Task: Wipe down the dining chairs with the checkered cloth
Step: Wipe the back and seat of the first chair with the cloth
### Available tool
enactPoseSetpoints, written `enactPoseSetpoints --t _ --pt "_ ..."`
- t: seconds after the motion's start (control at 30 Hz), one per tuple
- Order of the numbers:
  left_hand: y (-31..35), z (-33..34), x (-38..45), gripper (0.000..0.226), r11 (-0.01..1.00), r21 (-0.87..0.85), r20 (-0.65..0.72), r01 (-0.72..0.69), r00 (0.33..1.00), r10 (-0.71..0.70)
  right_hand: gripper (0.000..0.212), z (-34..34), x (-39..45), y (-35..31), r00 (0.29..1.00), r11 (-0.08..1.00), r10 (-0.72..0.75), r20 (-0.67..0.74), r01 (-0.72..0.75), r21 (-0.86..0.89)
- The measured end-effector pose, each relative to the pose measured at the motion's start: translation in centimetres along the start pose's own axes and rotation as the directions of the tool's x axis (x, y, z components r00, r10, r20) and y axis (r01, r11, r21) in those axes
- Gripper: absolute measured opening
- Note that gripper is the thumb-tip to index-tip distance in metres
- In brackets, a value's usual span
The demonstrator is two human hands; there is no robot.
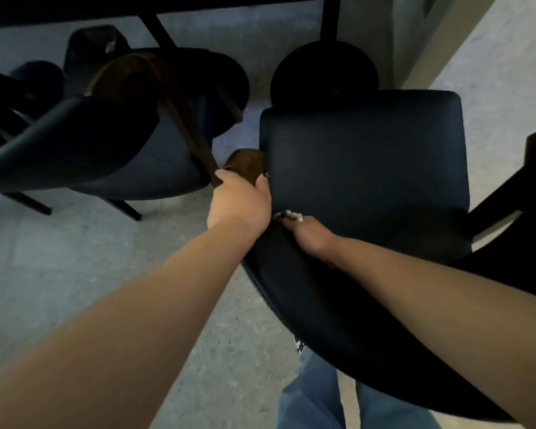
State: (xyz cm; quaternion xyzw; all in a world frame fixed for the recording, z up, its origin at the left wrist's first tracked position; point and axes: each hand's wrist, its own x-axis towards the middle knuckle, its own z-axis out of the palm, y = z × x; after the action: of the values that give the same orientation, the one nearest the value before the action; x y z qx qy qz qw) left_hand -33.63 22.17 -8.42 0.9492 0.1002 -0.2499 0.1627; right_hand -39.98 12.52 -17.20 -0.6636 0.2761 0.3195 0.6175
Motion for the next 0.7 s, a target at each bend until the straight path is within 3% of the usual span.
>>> enactPoseSetpoints --t 0.17,0.27,0.33,0.47,0.53,0.6,0.63,0.7 --pt "0.0 0.0 -0.1 0.082 1.0 -0.01 0.009 0.006 1.0 -0.006 0.025 -0.1 -3.9 -1.5 0.983 0.979 -0.184 -0.006 0.183 -0.087" --pt "0.0 -0.1 0.0 0.082 1.0 0.0 0.015 -0.005 1.0 0.005 0.028 0.3 -7.4 -2.0 0.935 0.925 -0.353 0.039 0.355 -0.136" --pt "-0.1 -0.1 0.1 0.082 1.0 0.0 0.029 -0.01 1.0 0.01 0.041 0.3 -10.2 -1.9 0.885 0.879 -0.457 0.087 0.465 -0.105" --pt "0.0 -0.2 0.0 0.08 1.0 -0.013 0.039 0.002 0.999 -0.001 0.046 -1.2 -14.5 0.4 0.811 0.785 -0.523 0.262 0.578 -0.223" --pt "0.1 -0.1 0.0 0.079 1.0 -0.006 0.029 0.003 1.0 -0.003 0.036 -2.6 -15.7 0.4 0.835 0.864 -0.491 0.248 0.504 0.012" --pt "0.2 -0.1 -0.1 0.079 1.0 -0.013 0.025 0.004 1.0 -0.004 0.026 -4.3 -14.9 0.3 0.907 0.893 -0.417 0.068 0.394 0.215" --pt "0.1 -0.1 -0.1 0.079 1.0 -0.02 0.024 0.005 1.0 -0.005 0.022 -5.2 -13.5 0.4 0.931 0.92 -0.362 -0.04 0.364 0.144" --pt "0.1 0.0 0.1 0.079 0.999 -0.031 0.017 0.01 1.0 -0.009 0.013 -7.0 -9.7 0.3 0.951 0.961 -0.242 -0.194 0.207 -0.184"
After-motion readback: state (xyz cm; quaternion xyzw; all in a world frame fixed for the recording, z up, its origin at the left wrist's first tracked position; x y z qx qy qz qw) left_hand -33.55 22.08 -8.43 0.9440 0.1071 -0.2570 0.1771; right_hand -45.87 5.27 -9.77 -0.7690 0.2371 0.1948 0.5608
